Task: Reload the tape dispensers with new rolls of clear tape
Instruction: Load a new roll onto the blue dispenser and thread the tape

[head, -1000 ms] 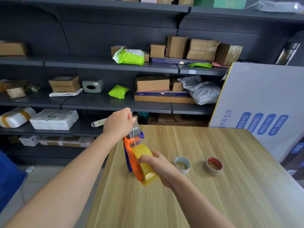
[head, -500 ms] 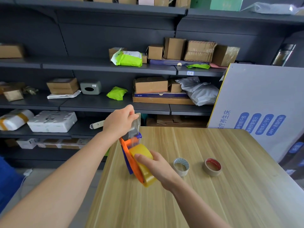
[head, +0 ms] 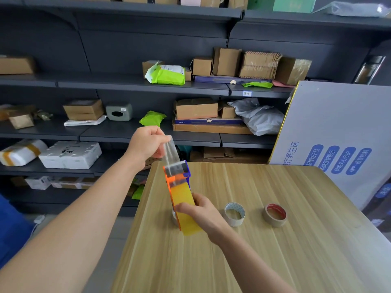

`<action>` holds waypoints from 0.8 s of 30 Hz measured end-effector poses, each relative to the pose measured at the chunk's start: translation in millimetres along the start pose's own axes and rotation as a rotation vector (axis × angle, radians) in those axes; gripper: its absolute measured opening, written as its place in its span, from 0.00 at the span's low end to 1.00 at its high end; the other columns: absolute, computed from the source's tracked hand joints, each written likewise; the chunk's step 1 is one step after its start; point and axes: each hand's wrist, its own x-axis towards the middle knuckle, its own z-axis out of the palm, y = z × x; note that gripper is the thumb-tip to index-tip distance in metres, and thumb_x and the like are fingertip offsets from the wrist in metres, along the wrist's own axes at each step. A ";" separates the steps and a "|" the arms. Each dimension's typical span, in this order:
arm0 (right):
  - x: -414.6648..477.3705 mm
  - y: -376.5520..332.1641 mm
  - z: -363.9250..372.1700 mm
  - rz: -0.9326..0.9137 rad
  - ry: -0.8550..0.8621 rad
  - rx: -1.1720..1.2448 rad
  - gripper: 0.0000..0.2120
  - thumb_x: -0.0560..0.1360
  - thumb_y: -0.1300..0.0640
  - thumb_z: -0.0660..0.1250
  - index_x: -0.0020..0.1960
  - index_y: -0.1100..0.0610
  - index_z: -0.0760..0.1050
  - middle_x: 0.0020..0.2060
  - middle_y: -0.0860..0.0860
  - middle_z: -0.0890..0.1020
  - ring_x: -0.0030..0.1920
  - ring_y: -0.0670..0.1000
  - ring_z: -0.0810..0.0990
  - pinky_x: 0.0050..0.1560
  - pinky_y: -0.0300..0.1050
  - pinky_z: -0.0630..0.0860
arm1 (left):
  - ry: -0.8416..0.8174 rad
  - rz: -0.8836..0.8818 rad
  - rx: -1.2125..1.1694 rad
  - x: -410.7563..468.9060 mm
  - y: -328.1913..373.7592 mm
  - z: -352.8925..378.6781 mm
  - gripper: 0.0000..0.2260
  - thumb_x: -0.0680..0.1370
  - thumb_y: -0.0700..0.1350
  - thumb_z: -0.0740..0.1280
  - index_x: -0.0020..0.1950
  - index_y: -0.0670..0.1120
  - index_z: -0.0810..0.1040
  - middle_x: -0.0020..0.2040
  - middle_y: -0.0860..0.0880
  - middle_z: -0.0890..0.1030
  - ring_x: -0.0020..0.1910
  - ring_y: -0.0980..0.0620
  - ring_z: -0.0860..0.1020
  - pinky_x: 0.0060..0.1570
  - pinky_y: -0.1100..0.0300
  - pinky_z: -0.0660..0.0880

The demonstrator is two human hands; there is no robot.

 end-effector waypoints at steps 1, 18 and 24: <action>0.5 2.9 2.0 0.002 0.016 0.025 0.21 0.67 0.40 0.70 0.53 0.50 0.77 0.49 0.51 0.84 0.51 0.53 0.82 0.51 0.49 0.79 | -0.033 -0.017 -0.025 -0.9 1.3 -1.0 0.12 0.76 0.40 0.69 0.33 0.44 0.73 0.25 0.49 0.75 0.31 0.45 0.80 0.37 0.53 0.79; -17.3 23.3 13.5 -0.084 0.013 0.214 0.22 0.69 0.41 0.68 0.55 0.56 0.77 0.43 0.53 0.83 0.37 0.45 0.83 0.37 0.37 0.78 | 0.121 0.120 0.061 5.7 7.5 -8.0 0.07 0.75 0.44 0.71 0.39 0.45 0.78 0.32 0.46 0.78 0.27 0.52 0.76 0.33 0.56 0.78; -16.6 19.5 11.3 -0.094 -0.024 0.233 0.28 0.66 0.45 0.71 0.56 0.65 0.75 0.39 0.55 0.82 0.35 0.49 0.82 0.34 0.41 0.77 | 0.262 0.114 0.017 13.6 12.9 -10.2 0.10 0.76 0.44 0.70 0.36 0.45 0.76 0.31 0.46 0.76 0.25 0.53 0.72 0.29 0.59 0.75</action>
